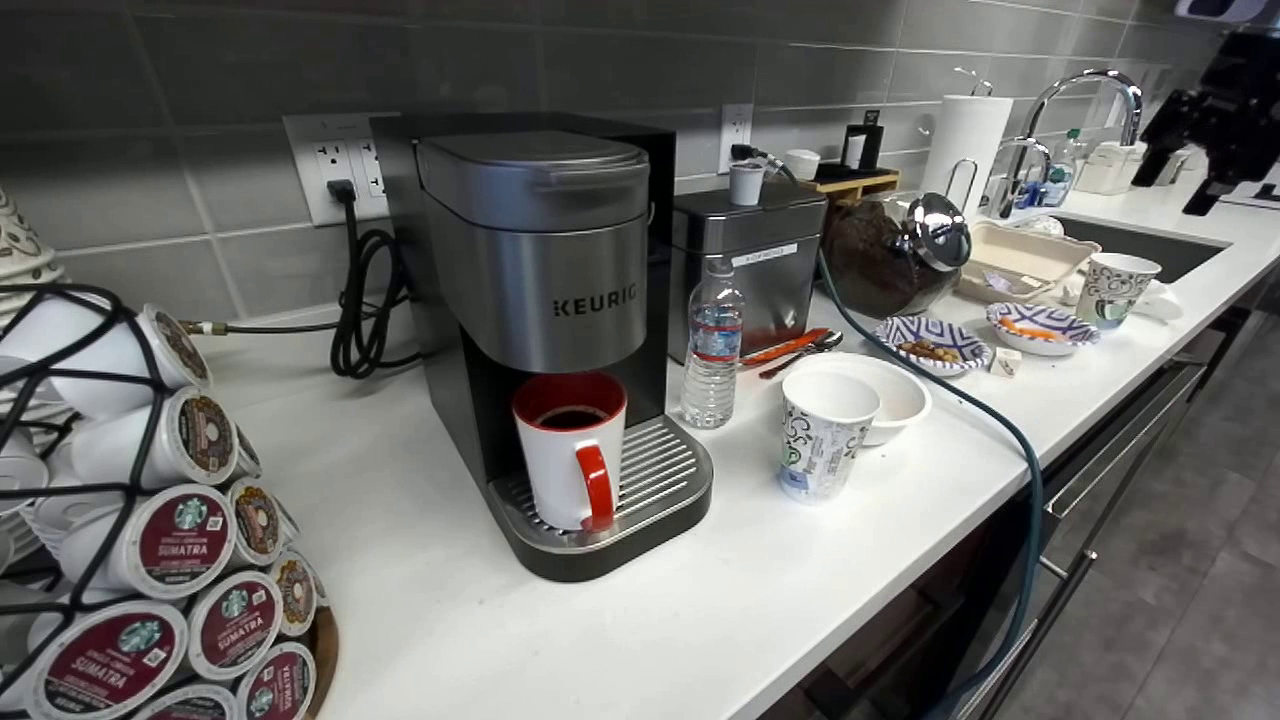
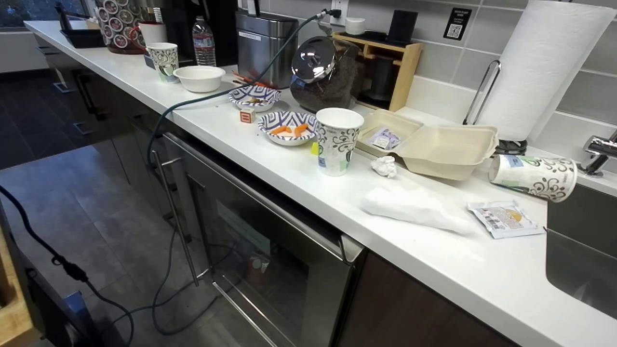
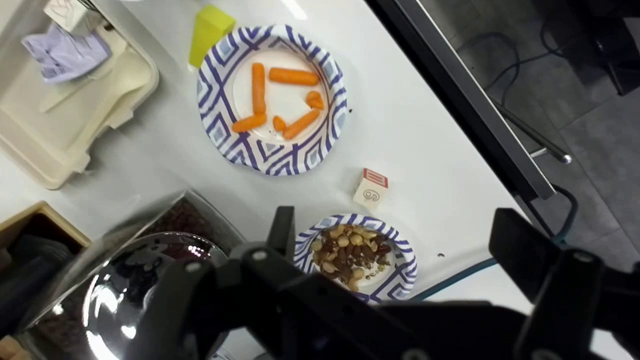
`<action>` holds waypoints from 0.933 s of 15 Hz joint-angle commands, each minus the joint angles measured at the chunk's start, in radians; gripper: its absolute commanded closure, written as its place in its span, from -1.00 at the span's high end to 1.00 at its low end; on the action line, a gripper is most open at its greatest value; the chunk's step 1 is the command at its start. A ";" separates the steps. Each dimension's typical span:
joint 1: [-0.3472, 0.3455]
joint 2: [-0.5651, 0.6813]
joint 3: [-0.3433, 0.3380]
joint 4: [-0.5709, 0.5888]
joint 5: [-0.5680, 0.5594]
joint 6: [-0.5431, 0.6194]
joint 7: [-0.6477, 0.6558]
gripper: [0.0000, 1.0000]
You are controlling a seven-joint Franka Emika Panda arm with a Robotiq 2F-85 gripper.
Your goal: Put one orange object in the white bowl on the left.
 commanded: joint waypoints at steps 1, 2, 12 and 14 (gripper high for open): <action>-0.090 0.039 0.084 0.030 0.043 -0.016 -0.028 1.00; -0.099 0.067 0.091 0.050 0.059 -0.021 -0.037 1.00; -0.253 0.430 0.179 0.317 0.157 -0.055 -0.025 1.00; -0.287 0.495 0.207 0.367 0.137 -0.054 -0.009 1.00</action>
